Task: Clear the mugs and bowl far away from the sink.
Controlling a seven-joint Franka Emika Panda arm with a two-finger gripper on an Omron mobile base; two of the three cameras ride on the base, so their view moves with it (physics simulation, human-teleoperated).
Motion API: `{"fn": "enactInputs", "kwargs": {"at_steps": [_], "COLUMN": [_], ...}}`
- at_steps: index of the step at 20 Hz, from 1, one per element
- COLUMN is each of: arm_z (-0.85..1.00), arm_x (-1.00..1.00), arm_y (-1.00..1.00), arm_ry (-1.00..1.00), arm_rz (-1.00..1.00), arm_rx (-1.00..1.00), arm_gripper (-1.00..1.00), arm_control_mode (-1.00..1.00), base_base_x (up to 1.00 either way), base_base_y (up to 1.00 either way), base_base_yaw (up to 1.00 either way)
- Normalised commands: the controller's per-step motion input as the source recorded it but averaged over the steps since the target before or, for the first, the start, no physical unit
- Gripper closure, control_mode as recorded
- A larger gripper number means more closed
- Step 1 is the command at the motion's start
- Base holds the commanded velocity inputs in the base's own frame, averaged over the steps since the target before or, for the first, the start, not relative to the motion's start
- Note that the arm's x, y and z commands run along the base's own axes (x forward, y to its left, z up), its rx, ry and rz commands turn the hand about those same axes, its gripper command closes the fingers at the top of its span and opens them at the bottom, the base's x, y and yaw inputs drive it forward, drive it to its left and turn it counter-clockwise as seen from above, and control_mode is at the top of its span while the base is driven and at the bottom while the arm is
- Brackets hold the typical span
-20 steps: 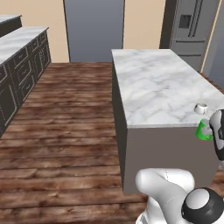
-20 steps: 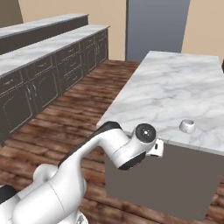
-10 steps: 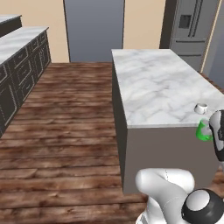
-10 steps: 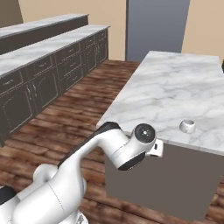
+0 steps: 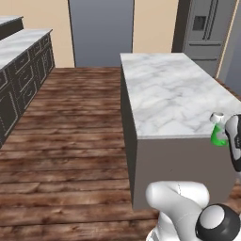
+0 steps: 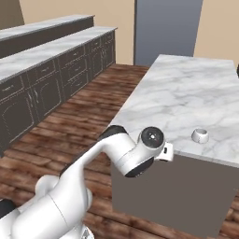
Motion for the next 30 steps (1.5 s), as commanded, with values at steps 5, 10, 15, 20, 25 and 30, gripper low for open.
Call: {"fn": "enactInputs", "kwargs": {"at_steps": [5,10,15,20,25,30], "arm_z": [0.99,0.39,-0.08,-0.36,-0.38,-0.27], "arm_x": [0.20,0.38,0.36,0.35,0.34,0.33], "arm_y": [0.00,0.11,0.18,0.21,0.16,0.01], "arm_ry": [-0.12,-0.03,0.06,0.08,0.03,-0.02], "arm_rz": [0.00,0.00,0.00,0.00,0.00,0.00], "arm_rx": [0.00,-0.01,-0.04,-0.09,-0.05,0.00], "arm_gripper": [1.00,1.00,1.00,1.00,1.00,1.00], "arm_control_mode": [-1.00,-1.00,-1.00,-1.00,-1.00,-1.00], "base_base_x": [0.00,0.00,0.00,0.00,0.00,0.00], "base_base_y": [0.00,0.00,0.00,0.00,0.00,0.00], "base_base_yaw": [0.00,0.00,0.00,0.00,0.00,0.00]}}
